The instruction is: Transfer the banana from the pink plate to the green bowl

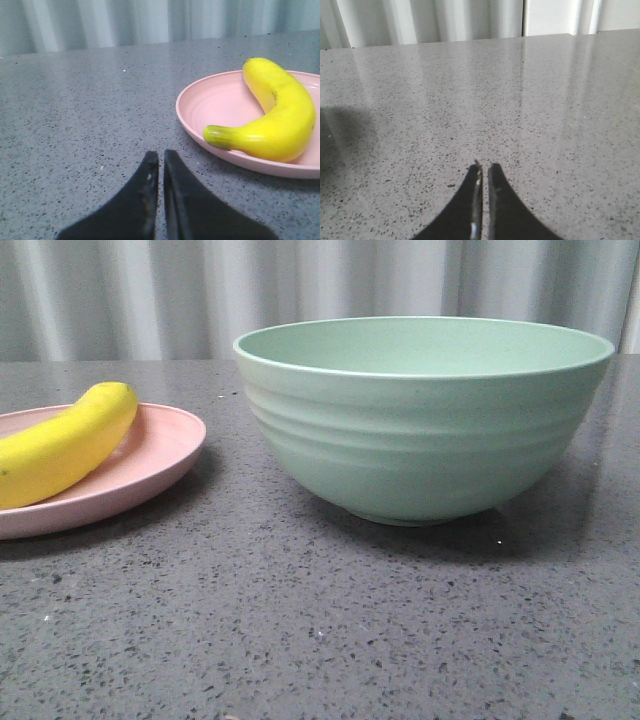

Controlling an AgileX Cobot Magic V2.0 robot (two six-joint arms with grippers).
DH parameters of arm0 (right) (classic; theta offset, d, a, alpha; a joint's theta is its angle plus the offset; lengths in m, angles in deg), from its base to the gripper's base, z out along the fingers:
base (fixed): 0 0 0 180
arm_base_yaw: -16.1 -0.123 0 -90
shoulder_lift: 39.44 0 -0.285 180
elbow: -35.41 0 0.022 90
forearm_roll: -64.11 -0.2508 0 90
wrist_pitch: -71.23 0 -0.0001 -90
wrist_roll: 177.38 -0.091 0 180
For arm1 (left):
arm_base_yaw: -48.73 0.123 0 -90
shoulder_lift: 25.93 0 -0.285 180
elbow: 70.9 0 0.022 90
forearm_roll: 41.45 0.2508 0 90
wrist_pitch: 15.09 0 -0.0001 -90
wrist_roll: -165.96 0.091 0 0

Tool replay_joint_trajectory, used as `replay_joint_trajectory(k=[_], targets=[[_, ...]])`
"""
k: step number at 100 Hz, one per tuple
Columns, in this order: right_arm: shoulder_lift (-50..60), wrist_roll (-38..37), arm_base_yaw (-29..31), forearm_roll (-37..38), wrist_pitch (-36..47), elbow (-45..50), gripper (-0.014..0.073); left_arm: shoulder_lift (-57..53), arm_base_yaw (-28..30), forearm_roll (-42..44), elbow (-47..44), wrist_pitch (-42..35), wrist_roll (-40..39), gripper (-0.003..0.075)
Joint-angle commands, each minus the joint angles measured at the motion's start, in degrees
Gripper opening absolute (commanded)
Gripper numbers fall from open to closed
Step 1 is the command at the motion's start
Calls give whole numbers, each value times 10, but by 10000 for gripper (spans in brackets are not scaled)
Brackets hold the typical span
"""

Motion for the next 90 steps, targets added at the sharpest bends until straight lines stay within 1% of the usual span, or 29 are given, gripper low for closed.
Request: replay_joint_trajectory(k=[1, 71, 81, 90], targets=[[12, 3, 3, 6, 52, 11, -71, -17, 0, -1, -5, -50, 0, -20], [12, 3, 3, 2, 57, 11, -71, -17, 0, -1, -5, -54, 0, -20], [12, 3, 3, 2, 59, 11, -71, -17, 0, -26, -5, -69, 0, -20], [12, 3, 3, 2, 59, 11, -71, -17, 0, -27, -5, -73, 0, -20]])
